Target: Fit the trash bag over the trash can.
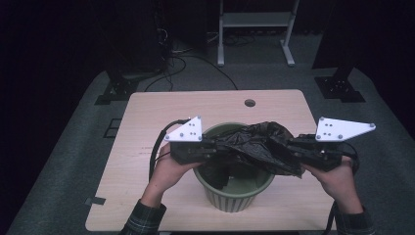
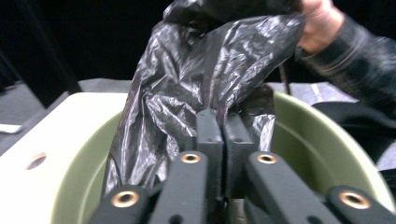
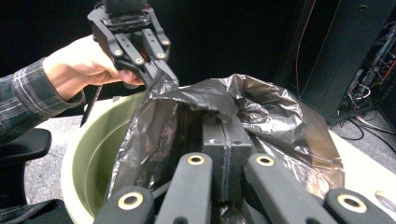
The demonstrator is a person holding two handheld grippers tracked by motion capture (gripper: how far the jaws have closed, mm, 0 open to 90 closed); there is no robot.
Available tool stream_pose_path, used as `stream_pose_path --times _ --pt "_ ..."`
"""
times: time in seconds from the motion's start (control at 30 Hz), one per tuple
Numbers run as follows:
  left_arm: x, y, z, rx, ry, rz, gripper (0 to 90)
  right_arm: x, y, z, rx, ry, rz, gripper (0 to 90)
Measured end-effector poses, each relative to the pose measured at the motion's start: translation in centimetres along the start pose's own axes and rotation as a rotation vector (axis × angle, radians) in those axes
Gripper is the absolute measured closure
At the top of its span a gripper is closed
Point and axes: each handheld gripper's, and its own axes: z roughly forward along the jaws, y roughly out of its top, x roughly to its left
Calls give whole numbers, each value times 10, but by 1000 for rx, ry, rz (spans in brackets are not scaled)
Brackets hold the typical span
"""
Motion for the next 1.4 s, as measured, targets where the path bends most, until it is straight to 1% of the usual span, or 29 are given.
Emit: stream_pose_path --times 0.07,0.1,0.2,0.37,0.53,0.6,0.67,0.73,0.77,0.8,0.83,0.87,0.93,0.97,1.03,1.1,1.2,1.33,1.4 --pt "0 -1 -4 -9 2 -12 893 0 -1 -1 1 -3 0 900" --pt "0 -2 -7 -22 2 -23 894 -1 -1 -1 2 -5 -1 900" --pt "3 -7 -20 -55 9 -53 894 -3 -4 -4 5 -18 5 899" --pt "10 -16 -45 -122 50 -96 893 -7 -10 -12 4 -43 25 900" --pt "15 -29 -65 -148 102 -134 892 -10 -15 -18 9 -64 33 900" --pt "16 -33 -68 -146 102 -142 891 -11 -18 -21 11 -73 38 900" --pt "14 -37 -67 -130 106 -144 885 -12 -21 -22 18 -75 40 900" --pt "14 -41 -67 -115 119 -147 858 -12 -24 -23 23 -84 42 900" --pt "14 -43 -66 -117 119 -155 848 -12 -25 -24 19 -89 47 899" --pt "13 -44 -66 -117 117 -156 848 -13 -25 -25 11 -85 48 864" --pt "13 -45 -64 -115 110 -160 852 -12 -25 -25 3 -88 43 786" --pt "13 -46 -63 -111 106 -161 867 -12 -24 -26 -7 -99 42 779" --pt "13 -47 -61 -107 99 -161 883 -11 -23 -26 -15 -102 40 779" --pt "13 -48 -60 -99 92 -163 883 -11 -22 -27 -18 -103 40 779" --pt "13 -48 -58 -84 92 -164 862 -11 -22 -27 -26 -99 33 828" --pt "12 -48 -56 -80 84 -164 859 -11 -21 -27 -30 -92 30 881" --pt "12 -47 -50 -73 55 -159 881 -9 -16 -21 -34 -84 20 896" --pt "9 -45 -37 -58 21 -143 882 -5 -7 -11 -29 -64 0 899" --pt "9 -44 -32 -47 14 -139 882 -4 -3 -5 -22 -49 -9 899"
